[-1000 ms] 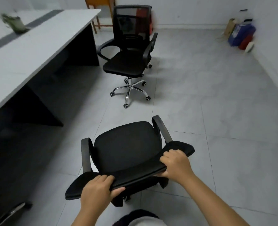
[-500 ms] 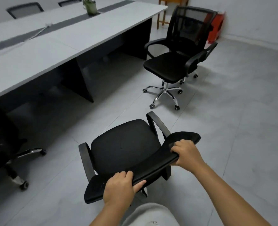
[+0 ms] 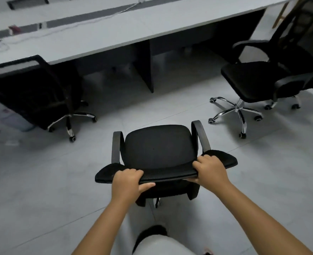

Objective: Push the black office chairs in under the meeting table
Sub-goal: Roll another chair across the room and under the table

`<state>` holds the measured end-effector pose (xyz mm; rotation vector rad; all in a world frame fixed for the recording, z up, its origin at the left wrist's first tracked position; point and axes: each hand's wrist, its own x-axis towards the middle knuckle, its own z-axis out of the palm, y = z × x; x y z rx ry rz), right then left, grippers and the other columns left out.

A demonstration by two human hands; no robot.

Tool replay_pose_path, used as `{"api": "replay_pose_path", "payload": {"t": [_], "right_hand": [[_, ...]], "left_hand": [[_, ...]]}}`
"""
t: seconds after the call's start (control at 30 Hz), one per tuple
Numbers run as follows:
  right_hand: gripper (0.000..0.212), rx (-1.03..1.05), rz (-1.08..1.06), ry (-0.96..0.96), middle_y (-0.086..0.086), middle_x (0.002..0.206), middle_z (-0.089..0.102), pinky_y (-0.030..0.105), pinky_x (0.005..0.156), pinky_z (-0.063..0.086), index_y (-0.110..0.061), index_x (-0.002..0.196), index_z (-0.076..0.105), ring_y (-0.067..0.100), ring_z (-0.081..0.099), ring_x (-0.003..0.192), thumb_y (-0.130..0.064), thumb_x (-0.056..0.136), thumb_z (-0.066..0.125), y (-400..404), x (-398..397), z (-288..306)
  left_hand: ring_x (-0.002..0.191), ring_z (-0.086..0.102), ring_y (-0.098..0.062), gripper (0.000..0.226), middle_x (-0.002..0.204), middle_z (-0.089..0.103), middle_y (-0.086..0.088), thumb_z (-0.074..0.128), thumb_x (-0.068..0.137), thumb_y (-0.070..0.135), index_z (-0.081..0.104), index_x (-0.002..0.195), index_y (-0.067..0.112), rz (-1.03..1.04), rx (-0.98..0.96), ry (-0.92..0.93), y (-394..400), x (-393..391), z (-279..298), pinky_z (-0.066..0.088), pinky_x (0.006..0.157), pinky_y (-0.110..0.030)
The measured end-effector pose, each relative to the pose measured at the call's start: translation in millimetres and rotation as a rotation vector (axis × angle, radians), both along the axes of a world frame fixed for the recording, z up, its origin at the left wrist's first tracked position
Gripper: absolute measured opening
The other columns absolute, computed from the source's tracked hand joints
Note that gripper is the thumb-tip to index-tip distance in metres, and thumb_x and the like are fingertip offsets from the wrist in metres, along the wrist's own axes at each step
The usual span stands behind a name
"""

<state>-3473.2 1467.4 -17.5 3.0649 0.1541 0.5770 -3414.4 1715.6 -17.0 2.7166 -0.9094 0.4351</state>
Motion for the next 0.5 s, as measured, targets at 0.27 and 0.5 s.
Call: {"api": "replay_pose_path", "payload": {"t": [0.27, 0.5], "right_hand": [[0.061, 0.034, 0.204, -0.238, 0.000, 0.042, 0.042, 0.024, 0.043, 0.023, -0.013, 0.043, 0.044, 0.018, 0.040, 0.039, -0.058, 0.082, 0.041, -41.0, -9.7, -4.5], [0.064, 0.022, 0.291, -0.279, 0.000, 0.044, 0.043, 0.023, 0.049, 0.019, -0.014, 0.046, 0.045, 0.018, 0.042, 0.040, -0.060, 0.087, 0.029, -75.9, 28.6, -4.2]], "left_hand": [[0.043, 0.055, -0.009, 0.063, 0.047, 0.059, 0.012, 0.028, 0.072, 0.073, 0.066, 0.058, 0.025, 0.139, 0.019, 0.059, -30.5, -42.2, 3.1, 0.040, 0.042, -0.022], [0.038, 0.049, -0.010, 0.069, 0.041, 0.051, 0.009, 0.017, 0.090, 0.062, 0.058, 0.052, 0.021, 0.102, 0.116, -0.064, -40.0, -22.5, 0.3, 0.035, 0.037, -0.019]]}}
